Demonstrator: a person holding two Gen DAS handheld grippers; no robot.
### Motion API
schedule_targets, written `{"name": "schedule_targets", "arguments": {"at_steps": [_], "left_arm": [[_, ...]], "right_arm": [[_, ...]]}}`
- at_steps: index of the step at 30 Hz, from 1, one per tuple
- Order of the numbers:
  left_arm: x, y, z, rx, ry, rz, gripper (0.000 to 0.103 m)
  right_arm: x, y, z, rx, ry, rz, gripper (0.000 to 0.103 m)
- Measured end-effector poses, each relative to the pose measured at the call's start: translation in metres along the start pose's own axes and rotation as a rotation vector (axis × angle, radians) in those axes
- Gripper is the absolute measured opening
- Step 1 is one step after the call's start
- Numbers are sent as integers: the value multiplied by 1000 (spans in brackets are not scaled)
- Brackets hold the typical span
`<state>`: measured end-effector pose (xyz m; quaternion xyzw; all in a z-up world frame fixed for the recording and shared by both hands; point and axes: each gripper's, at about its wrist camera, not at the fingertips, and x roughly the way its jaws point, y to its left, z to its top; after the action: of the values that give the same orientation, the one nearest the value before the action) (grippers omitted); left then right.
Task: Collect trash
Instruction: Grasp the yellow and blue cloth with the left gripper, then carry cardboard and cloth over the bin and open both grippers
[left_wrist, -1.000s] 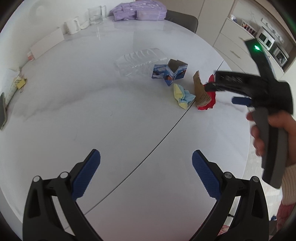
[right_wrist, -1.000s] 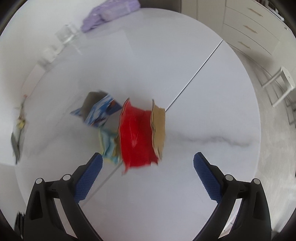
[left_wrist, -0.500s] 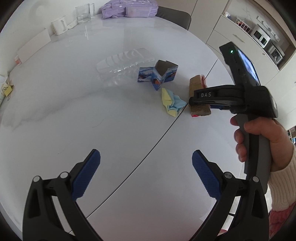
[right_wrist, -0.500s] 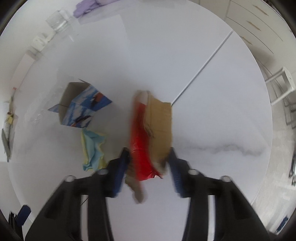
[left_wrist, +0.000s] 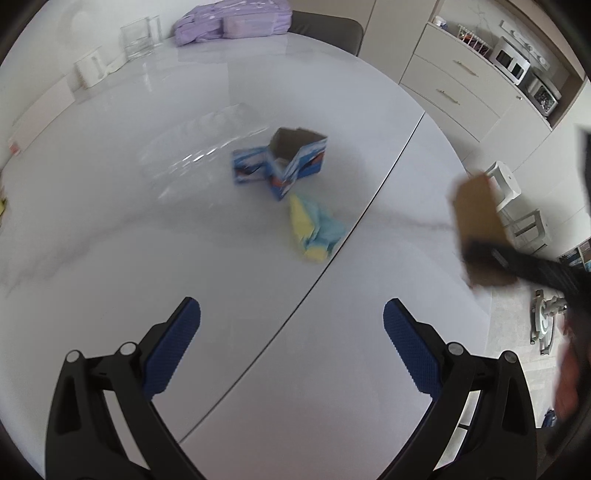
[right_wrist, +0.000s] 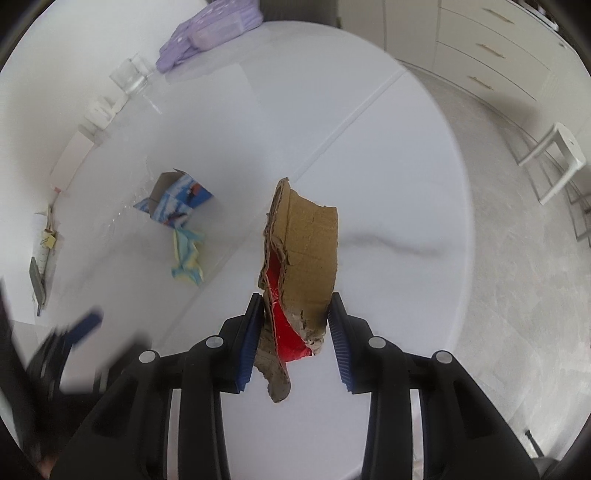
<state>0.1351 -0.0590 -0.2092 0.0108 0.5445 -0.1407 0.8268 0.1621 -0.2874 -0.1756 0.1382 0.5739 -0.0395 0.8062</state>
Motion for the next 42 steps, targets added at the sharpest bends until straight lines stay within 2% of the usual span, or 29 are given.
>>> {"name": "schedule_targets", "arguments": {"at_steps": [4, 9, 11, 14, 16, 20, 22, 24, 31, 36, 42], "left_arm": [[24, -11, 20, 1, -27, 24, 95], [53, -20, 39, -32, -14, 42, 95], [62, -23, 42, -38, -7, 51, 90], [74, -24, 45, -58, 24, 52, 76], [80, -24, 46, -77, 40, 61, 62], [81, -29, 47, -47, 31, 99, 36], [80, -29, 47, -40, 47, 92, 36], [72, -31, 47, -38, 28, 98, 36], [18, -57, 32, 39, -26, 101, 36], [-29, -89, 2, 68, -24, 42, 36], [-68, -156, -53, 141, 5, -95, 36]], "right_arm": [[-23, -14, -21, 34, -3, -23, 37], [-42, -48, -50, 101, -8, -16, 37], [-44, -55, -57, 118, -7, -21, 37], [-50, -66, -64, 126, -10, -24, 37], [-54, -72, -68, 134, -17, -22, 37], [-56, -76, -71, 139, -26, -19, 37], [-56, -78, -73, 142, -28, -17, 37], [-57, -79, -74, 139, -32, -9, 37], [-70, -86, -86, 110, -51, 13, 37], [-86, -102, -106, 85, -62, 17, 37], [-109, -140, -146, 92, -72, -10, 37]]}}
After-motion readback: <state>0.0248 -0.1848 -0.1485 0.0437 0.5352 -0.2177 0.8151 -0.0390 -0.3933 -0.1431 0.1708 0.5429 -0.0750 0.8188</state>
